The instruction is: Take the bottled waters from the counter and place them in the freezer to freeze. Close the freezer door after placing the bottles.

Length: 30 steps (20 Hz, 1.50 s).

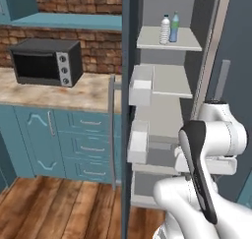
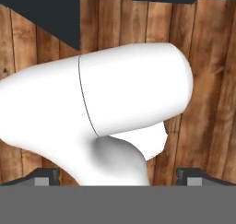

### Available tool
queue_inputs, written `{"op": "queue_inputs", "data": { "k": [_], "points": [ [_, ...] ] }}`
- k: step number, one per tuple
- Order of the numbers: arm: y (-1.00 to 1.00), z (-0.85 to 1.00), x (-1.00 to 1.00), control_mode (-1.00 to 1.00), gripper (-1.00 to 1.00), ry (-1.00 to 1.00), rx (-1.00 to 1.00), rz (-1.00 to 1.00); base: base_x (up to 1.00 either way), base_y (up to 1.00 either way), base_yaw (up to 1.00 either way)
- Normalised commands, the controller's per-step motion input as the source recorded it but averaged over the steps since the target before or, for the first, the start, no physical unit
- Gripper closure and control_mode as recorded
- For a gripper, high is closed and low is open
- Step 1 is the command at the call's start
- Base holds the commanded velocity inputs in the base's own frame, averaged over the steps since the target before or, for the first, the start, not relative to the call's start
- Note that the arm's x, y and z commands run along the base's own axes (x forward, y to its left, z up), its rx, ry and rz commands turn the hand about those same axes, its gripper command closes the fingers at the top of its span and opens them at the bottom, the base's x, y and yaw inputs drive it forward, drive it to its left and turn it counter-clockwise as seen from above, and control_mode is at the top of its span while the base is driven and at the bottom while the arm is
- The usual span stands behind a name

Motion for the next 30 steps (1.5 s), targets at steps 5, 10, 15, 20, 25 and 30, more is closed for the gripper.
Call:
{"op": "queue_inputs", "data": {
  "k": [5, 10, 15, 20, 25, 30],
  "points": [
    [0.00, 0.00, 0.00, 1.00, -1.00, 0.00, 0.00, 0.00, -0.18, 0.69, -0.16],
    [0.00, 0.00, 0.00, 1.00, -1.00, 0.00, 0.00, 0.00, 0.00, 0.84, -0.06],
    [0.00, 0.00, 0.00, 1.00, -1.00, 0.00, 0.00, 0.00, -0.07, 0.54, -0.36],
    [0.00, 0.00, 0.00, 1.00, -1.00, 0.00, 0.00, 0.00, -0.27, 0.38, -0.52],
    [0.00, 0.00, 0.00, 1.00, -1.00, 0.00, 0.00, 0.00, 0.00, 0.30, -0.13],
    [0.00, 0.00, 0.00, 1.00, -1.00, 0.00, 0.00, 0.00, 0.03, 0.00, 0.00]
  ]
}}
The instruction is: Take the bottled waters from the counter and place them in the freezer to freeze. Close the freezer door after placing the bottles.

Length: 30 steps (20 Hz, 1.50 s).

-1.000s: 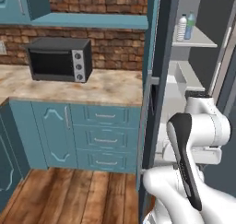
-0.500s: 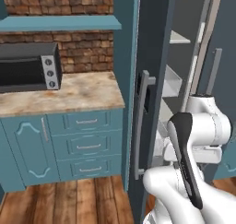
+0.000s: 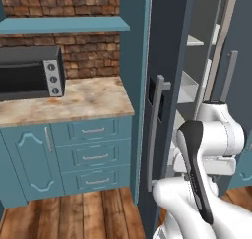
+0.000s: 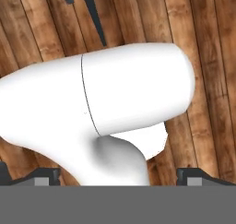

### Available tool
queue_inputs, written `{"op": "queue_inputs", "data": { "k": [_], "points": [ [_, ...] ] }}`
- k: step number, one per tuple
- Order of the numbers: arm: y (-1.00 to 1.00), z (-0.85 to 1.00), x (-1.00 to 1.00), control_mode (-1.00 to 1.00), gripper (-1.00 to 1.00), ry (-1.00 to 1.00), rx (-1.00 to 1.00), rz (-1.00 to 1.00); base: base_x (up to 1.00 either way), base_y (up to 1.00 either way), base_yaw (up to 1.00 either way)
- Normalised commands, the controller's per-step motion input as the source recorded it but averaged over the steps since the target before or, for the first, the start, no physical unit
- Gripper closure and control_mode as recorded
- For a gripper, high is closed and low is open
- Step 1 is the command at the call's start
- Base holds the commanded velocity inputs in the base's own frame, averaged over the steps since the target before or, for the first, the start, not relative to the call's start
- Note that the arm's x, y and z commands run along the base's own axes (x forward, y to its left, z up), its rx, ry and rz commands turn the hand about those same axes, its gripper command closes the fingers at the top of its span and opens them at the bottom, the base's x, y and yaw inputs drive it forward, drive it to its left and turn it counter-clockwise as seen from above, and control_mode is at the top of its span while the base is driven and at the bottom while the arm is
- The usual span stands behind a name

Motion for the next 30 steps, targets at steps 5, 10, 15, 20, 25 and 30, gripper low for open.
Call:
{"op": "queue_inputs", "data": {
  "k": [5, 10, 15, 20, 25, 30],
  "points": [
    [0.06, 0.00, 0.03, -1.00, -1.00, 0.00, 0.00, -0.01, 0.12, 0.04, -0.01],
    [0.23, -0.01, 0.14, -1.00, -1.00, 0.00, -0.01, -0.21, 0.00, 0.00, 0.00],
    [0.69, -0.09, 0.47, -1.00, -1.00, 0.00, -0.26, -0.42, 0.00, 0.00, 0.00],
    [0.72, -0.11, 0.99, -1.00, -1.00, -0.11, -0.40, -0.58, 0.00, 0.00, 0.00],
    [0.40, -0.31, 1.00, -1.00, -1.00, -0.06, -0.51, -0.65, 0.00, 0.00, 0.00],
    [0.08, -0.49, 0.87, -1.00, -1.00, -0.04, -0.57, -0.40, 0.00, 0.00, 0.00]
  ]
}}
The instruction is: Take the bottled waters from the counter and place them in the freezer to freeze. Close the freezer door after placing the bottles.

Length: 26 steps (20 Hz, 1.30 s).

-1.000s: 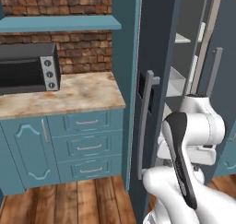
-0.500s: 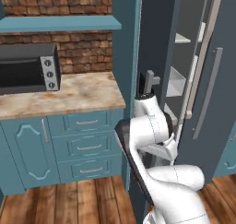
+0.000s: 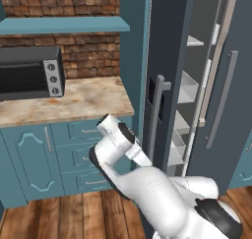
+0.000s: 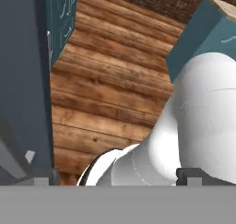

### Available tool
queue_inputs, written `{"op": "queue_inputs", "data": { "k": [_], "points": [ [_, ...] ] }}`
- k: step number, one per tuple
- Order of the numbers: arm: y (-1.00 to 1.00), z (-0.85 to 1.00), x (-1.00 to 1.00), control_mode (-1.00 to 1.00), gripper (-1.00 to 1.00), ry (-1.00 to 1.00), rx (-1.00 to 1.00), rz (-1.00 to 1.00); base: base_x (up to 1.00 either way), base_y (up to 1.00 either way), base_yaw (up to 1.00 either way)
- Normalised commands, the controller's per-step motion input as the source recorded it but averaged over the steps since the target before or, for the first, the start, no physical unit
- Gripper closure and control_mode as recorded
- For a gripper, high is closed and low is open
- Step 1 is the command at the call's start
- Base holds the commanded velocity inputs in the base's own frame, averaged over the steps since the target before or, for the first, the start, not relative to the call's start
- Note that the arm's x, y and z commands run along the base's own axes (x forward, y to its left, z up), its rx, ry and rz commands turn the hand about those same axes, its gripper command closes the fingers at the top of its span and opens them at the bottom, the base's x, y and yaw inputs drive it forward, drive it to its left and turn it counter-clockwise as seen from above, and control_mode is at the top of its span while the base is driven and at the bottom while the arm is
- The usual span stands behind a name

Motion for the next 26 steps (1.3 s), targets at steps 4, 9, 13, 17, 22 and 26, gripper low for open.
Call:
{"op": "queue_inputs", "data": {
  "k": [4, 9, 13, 17, 22, 26],
  "points": [
    [0.19, -0.26, 0.65, -1.00, -1.00, -0.11, -0.28, -0.03, 0.00, 0.00, 0.00],
    [-0.05, 0.17, 0.54, -1.00, -1.00, -0.03, -0.30, 0.00, 0.00, 0.00, 0.00],
    [-0.03, 0.25, 0.37, -1.00, -1.00, 0.00, -0.24, 0.00, 0.00, 0.00, 0.00],
    [-0.11, 0.61, 0.17, -1.00, -1.00, 0.17, -0.22, -0.04, 0.00, 0.00, 0.00],
    [-0.23, 0.16, 0.54, -1.00, -1.00, 0.11, -0.09, 0.00, 0.00, 0.00, 0.00],
    [-0.28, 0.00, 0.28, -1.00, -1.00, 0.00, 0.01, 0.00, 0.00, 0.00, 0.00]
  ]
}}
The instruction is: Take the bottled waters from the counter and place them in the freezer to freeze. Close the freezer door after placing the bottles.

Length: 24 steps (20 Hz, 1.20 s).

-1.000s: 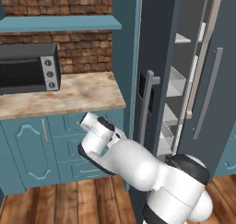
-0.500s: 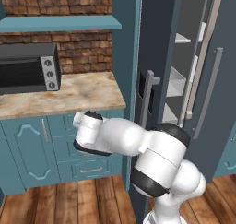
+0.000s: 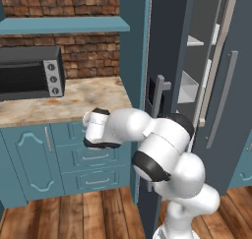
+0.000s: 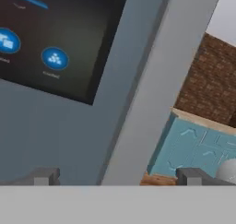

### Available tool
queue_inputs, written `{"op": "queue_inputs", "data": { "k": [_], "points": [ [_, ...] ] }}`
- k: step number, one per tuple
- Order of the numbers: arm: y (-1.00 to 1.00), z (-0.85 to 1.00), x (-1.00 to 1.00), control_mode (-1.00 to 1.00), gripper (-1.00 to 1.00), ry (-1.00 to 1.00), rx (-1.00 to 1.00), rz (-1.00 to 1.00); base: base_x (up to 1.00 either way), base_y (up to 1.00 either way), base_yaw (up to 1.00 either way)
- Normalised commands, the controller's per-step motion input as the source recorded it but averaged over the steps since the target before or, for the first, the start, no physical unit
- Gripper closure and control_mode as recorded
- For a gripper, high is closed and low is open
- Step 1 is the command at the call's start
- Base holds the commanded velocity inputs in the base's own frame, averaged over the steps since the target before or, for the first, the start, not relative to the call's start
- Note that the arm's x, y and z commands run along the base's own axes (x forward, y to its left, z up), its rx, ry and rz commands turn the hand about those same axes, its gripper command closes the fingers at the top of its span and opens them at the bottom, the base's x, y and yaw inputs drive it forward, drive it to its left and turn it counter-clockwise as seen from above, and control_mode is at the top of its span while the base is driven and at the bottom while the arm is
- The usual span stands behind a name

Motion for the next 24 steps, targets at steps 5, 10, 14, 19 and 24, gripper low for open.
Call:
{"op": "queue_inputs", "data": {
  "k": [5, 10, 14, 19, 24],
  "points": [
    [-0.27, 0.06, 0.23, -1.00, -1.00, 0.04, 0.00, 0.02, 0.00, 0.00, 0.00],
    [-0.06, 0.17, -0.57, -1.00, -1.00, 0.00, 0.00, -0.03, 0.00, 0.00, 0.00],
    [-0.13, 0.37, -0.32, -1.00, -1.00, -0.01, 0.00, -0.01, 0.00, 0.00, 0.00],
    [-0.23, 0.24, 0.02, -1.00, -1.00, 0.00, -0.01, 0.00, 0.00, 0.00, 0.00],
    [-0.10, 0.04, -0.18, -1.00, -1.00, -0.06, 0.00, 0.00, 0.00, 0.00, 0.00]
  ]
}}
